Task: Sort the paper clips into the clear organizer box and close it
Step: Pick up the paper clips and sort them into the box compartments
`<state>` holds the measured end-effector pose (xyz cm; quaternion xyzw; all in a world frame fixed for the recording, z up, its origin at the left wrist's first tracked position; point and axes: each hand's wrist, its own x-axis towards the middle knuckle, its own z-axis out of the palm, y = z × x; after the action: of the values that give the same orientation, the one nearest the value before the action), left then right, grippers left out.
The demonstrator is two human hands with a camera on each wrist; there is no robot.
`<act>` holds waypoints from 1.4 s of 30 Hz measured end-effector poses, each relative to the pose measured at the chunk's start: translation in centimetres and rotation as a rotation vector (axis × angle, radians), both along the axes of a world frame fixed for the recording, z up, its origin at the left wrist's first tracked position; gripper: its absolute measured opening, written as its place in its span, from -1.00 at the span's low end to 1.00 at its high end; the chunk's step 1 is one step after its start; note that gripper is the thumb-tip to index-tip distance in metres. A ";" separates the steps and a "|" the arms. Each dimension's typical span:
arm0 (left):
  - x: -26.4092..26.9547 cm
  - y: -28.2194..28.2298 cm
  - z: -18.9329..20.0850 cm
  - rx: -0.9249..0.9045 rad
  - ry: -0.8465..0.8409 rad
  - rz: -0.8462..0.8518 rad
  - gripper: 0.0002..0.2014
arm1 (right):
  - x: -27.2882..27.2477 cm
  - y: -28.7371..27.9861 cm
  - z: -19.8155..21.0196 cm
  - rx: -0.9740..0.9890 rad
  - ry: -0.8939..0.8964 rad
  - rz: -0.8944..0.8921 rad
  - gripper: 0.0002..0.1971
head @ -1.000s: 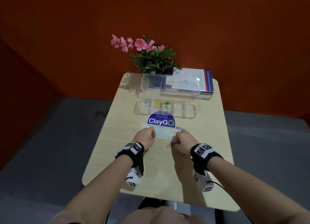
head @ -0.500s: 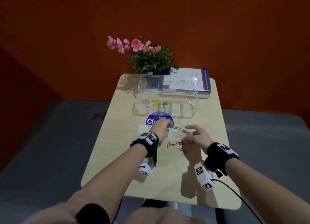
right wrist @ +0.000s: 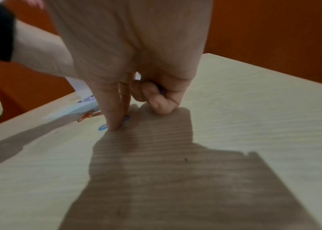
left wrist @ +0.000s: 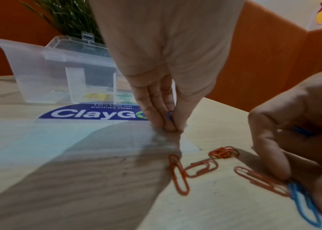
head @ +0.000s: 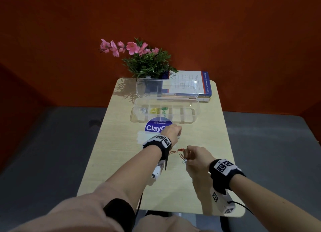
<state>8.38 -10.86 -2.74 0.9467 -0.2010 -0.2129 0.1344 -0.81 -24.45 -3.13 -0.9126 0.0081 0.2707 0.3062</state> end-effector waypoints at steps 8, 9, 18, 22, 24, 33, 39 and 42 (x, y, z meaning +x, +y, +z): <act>0.3 0.4 0.0 0.076 0.047 0.063 -0.82 | 0.4 0.3 0.8 -0.122 0.043 0.057 -0.91; 0.3 0.6 0.0 0.078 0.057 0.079 -0.81 | 0.4 0.4 0.8 -0.127 0.050 0.060 -0.92; -0.4 2.0 -1.0 -0.006 0.038 0.128 -0.91 | 0.0 1.4 1.0 -0.218 0.051 0.070 -0.76; -0.4 2.4 0.0 -0.056 0.063 0.151 -0.88 | 0.4 1.5 1.6 -0.244 0.109 0.131 -0.70; 0.2 2.1 1.2 -0.166 0.079 0.214 -0.90 | 0.6 1.4 1.8 -0.252 0.126 0.145 -0.67; 6.3 0.4 5.0 -0.593 0.249 0.610 -0.77 | 0.3 -0.5 1.0 0.088 0.148 -0.222 -0.79; 8.2 -0.4 4.9 -0.633 0.331 0.711 -0.73 | 1.5 -3.1 3.0 0.705 0.189 -0.712 -0.77; 9.1 -0.8 4.9 -0.588 0.307 0.702 -0.77 | 2.9 -3.8 4.0 0.926 0.222 -0.811 -0.86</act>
<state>17.43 -11.65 2.13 0.8368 0.1013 -0.2259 0.4883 2.08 -28.22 0.89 -0.5758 0.2676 0.2017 0.7458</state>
